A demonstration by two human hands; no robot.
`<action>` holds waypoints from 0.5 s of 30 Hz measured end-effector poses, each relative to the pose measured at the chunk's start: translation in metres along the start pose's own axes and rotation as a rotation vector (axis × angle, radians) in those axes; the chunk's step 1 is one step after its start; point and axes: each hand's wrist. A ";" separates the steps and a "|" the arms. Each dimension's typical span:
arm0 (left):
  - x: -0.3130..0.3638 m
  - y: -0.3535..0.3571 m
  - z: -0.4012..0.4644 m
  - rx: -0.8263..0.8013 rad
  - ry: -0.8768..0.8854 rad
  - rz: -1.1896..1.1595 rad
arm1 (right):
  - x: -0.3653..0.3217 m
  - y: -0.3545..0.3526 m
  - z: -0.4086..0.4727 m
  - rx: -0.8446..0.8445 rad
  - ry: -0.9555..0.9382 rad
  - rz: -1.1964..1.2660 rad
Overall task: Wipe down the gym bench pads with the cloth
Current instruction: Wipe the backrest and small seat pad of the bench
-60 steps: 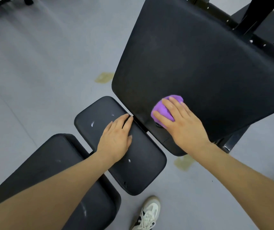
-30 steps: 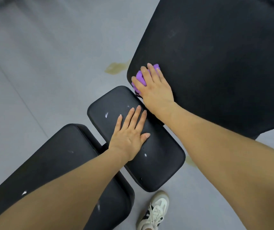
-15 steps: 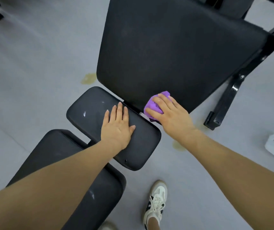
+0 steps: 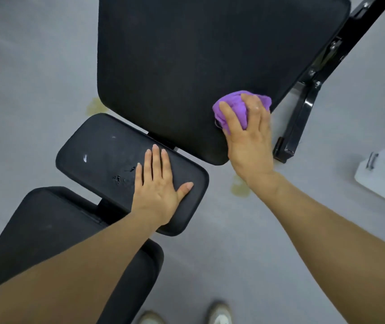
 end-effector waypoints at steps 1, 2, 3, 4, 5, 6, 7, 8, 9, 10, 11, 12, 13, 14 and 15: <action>0.000 -0.001 0.000 -0.010 -0.004 -0.007 | -0.008 0.006 -0.008 -0.015 -0.041 0.007; 0.000 -0.002 0.000 -0.024 -0.008 -0.013 | -0.016 0.012 -0.016 -0.039 -0.108 0.001; 0.000 -0.003 0.000 -0.043 -0.010 -0.015 | -0.021 0.014 -0.024 -0.074 -0.180 -0.015; 0.001 -0.004 0.000 -0.060 -0.010 -0.016 | -0.022 0.014 -0.028 -0.109 -0.244 -0.030; 0.001 -0.005 0.000 -0.072 -0.011 -0.018 | -0.019 0.011 -0.027 -0.140 -0.303 -0.031; 0.000 -0.005 0.000 -0.086 -0.015 -0.021 | -0.013 0.005 -0.023 -0.160 -0.354 -0.029; 0.000 -0.006 0.001 -0.100 -0.016 -0.022 | -0.003 -0.004 -0.017 -0.162 -0.382 -0.038; 0.000 -0.007 0.002 -0.116 -0.017 -0.021 | 0.010 -0.014 -0.009 -0.147 -0.373 -0.058; 0.000 -0.008 0.002 -0.130 -0.019 -0.018 | 0.024 -0.025 0.001 -0.128 -0.320 -0.066; 0.001 -0.008 0.003 -0.141 -0.020 -0.013 | 0.038 -0.035 0.013 -0.111 -0.235 -0.059; 0.001 -0.009 0.003 -0.150 -0.022 -0.007 | 0.047 -0.042 0.024 -0.088 -0.140 -0.035; 0.001 -0.010 0.002 -0.156 -0.023 -0.005 | 0.050 -0.043 0.029 -0.064 -0.057 -0.010; 0.001 -0.010 0.002 -0.159 -0.023 -0.008 | 0.045 -0.040 0.028 -0.029 0.002 0.016; 0.001 -0.010 0.002 -0.160 -0.026 -0.012 | 0.035 -0.031 0.022 0.008 0.039 0.042; 0.001 -0.010 0.002 -0.163 -0.033 -0.012 | 0.022 -0.018 0.011 0.035 0.047 0.071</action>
Point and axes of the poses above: each hand's wrist, its own z-axis towards the middle knuckle, its own y-axis out of the palm, x = y × z, and after that the axes turned 11 degrees about -x, right-handed
